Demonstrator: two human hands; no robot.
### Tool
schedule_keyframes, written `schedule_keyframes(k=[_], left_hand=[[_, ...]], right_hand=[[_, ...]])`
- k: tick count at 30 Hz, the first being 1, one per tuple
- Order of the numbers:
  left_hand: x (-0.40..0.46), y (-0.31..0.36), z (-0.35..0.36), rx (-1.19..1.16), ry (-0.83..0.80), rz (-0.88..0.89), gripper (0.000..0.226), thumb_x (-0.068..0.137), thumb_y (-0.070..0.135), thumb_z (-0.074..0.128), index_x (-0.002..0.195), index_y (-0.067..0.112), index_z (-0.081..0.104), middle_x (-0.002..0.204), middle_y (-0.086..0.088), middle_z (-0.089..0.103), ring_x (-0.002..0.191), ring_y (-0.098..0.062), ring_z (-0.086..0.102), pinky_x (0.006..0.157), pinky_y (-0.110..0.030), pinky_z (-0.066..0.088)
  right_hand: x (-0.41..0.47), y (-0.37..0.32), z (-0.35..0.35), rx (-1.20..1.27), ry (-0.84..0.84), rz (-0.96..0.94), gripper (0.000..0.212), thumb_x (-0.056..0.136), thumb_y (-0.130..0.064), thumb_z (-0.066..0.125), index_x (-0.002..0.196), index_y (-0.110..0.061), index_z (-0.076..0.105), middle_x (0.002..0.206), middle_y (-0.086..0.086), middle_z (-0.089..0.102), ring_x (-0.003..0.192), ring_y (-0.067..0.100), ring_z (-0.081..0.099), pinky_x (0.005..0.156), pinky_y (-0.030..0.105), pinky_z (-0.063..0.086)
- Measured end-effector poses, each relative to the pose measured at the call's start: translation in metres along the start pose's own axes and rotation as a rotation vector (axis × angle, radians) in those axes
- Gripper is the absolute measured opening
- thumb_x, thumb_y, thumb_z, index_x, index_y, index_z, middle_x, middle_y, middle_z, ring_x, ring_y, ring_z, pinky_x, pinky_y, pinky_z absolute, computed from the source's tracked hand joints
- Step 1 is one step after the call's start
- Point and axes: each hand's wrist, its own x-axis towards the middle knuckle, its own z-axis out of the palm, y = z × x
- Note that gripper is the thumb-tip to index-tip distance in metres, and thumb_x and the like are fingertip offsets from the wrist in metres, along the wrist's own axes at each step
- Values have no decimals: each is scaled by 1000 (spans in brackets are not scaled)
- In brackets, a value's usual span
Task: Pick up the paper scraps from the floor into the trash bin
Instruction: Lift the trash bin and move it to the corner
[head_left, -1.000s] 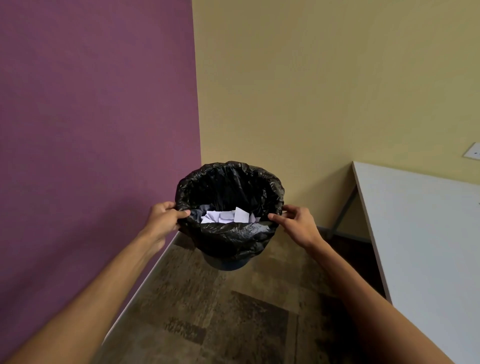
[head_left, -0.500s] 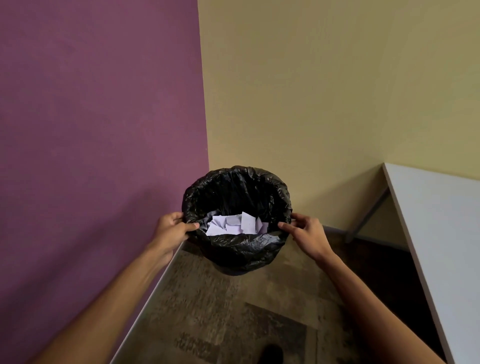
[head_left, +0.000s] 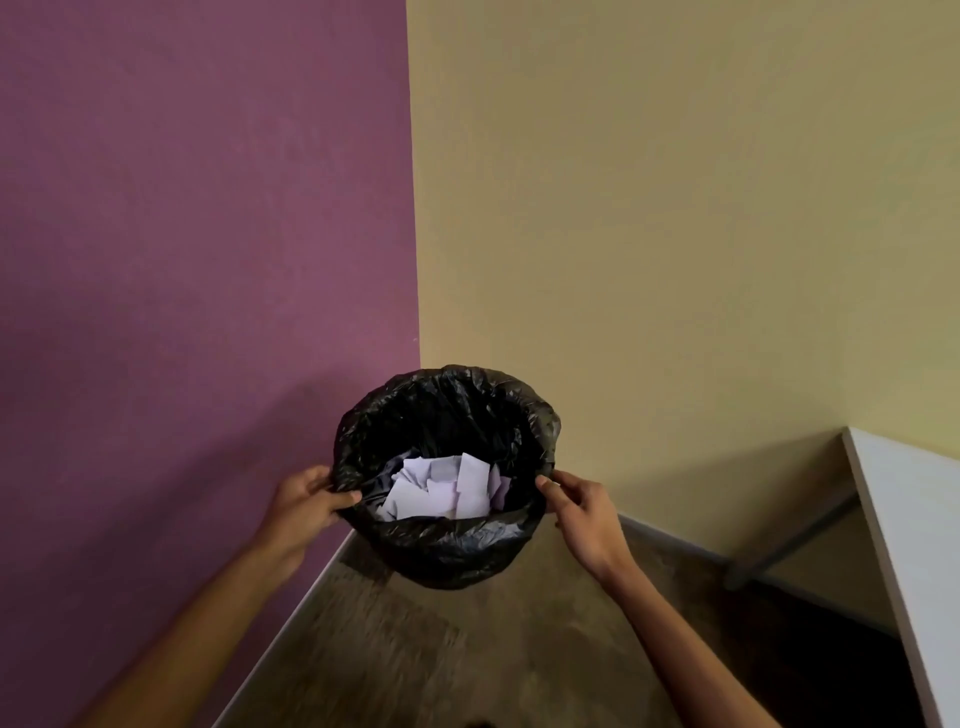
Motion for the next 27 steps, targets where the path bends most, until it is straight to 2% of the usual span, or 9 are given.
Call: schedule_keyframes(k=[3,6,8,12,15,17,20,24,27], left_hand=[[35,11,17,18,24,-10,23,82,-12,64,91,9,61,95,-2,65,88,-17,61,86,-35,46],[68,17,34,24,44,-17,22,83,-13,63,94,6,61,92,0,64,82,-10,60,78,-29,47],[94,20,42,37,41,-31,23,83,-13,63,96,6,61,92,1,64,81,-9,59,72,-25,47],[155,22,49,79,19,-69,23,82,-10,65,91,11,62,91,1,65,82,-12,61,68,-27,48],[197,21,52,115,4,-97,22,82,-8,67,89,12,62,92,0,67,84,-15,63,70,-29,49],[222,23,55,130,-10,-118,22,83,-9,65,85,12,61,90,-1,66,82,-16,63,67,-28,49],[257,28,57,172,-37,-138,20,84,-10,63,84,9,59,93,-8,66,79,-17,63,60,-25,48],[303,35,55,241,-48,-136,18,82,-7,67,88,9,62,101,-7,67,91,-23,65,76,-34,54],[332,30,55,309,-43,-155,20,80,-4,70,88,12,62,99,-4,66,94,-25,65,88,-45,55]], right_hand=[[44,4,-6,-11,-30,7,21,94,-41,53,94,-32,72,80,21,69,67,17,64,63,37,46],[81,12,-7,-26,-35,42,18,94,-26,58,88,-42,66,61,13,61,64,10,52,65,33,43],[109,21,-5,-27,-46,56,17,93,-24,59,88,-38,68,58,11,57,64,8,49,64,32,42],[160,32,4,-68,-60,129,12,92,-25,60,93,-17,70,68,22,63,61,17,57,64,33,40],[192,35,15,-98,-34,158,10,92,-24,61,86,-30,67,78,26,66,68,25,66,66,34,42],[211,35,22,-120,-26,177,14,93,-22,61,88,-34,65,81,24,69,84,36,69,68,40,48],[240,31,34,-154,-5,203,15,94,-17,61,103,-23,71,83,20,73,92,35,68,75,44,53],[279,30,49,-202,-14,231,23,94,-13,60,114,-11,70,75,3,73,78,25,69,65,30,43],[306,38,60,-226,-40,261,21,93,-11,60,112,-10,70,75,-4,68,77,17,65,63,28,43]])
